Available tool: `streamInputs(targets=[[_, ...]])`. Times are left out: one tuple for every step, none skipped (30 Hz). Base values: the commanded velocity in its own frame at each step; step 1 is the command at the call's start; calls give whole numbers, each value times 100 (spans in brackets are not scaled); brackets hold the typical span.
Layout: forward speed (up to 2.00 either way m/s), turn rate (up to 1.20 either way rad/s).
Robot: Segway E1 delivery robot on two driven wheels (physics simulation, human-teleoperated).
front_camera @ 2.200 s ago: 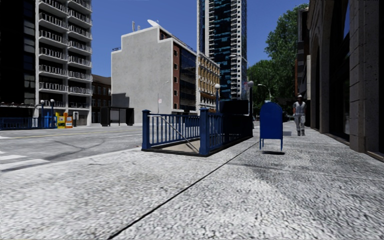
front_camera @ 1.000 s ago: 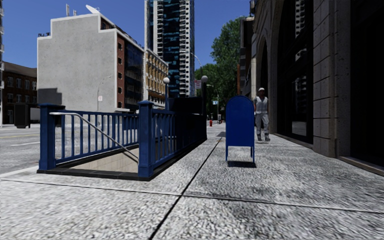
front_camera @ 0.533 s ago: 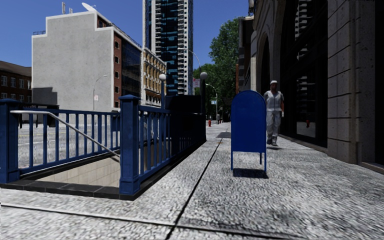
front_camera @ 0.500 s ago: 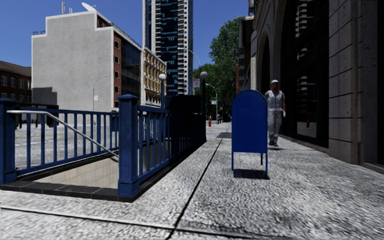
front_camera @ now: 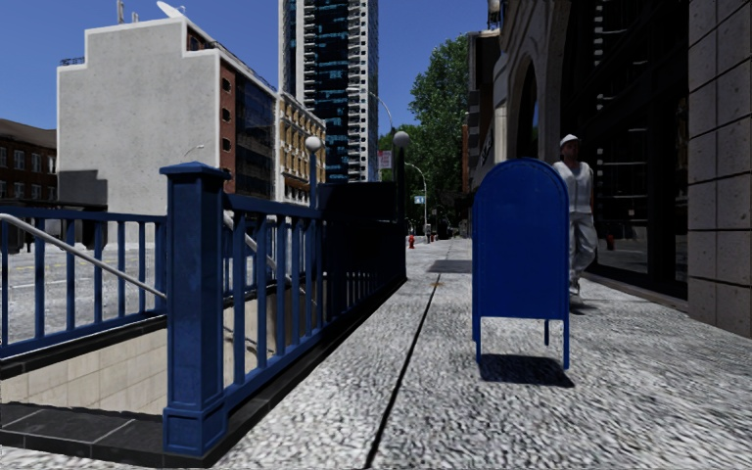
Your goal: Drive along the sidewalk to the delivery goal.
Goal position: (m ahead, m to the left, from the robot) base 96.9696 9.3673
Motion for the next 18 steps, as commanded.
streamInputs(targets=[[118,0],[118,0],[118,0],[118,0],[118,0],[118,0],[118,0],[118,0],[118,0],[118,0],[118,0],[118,0],[118,0],[118,0],[118,0],[118,0],[117,0],[115,0]])
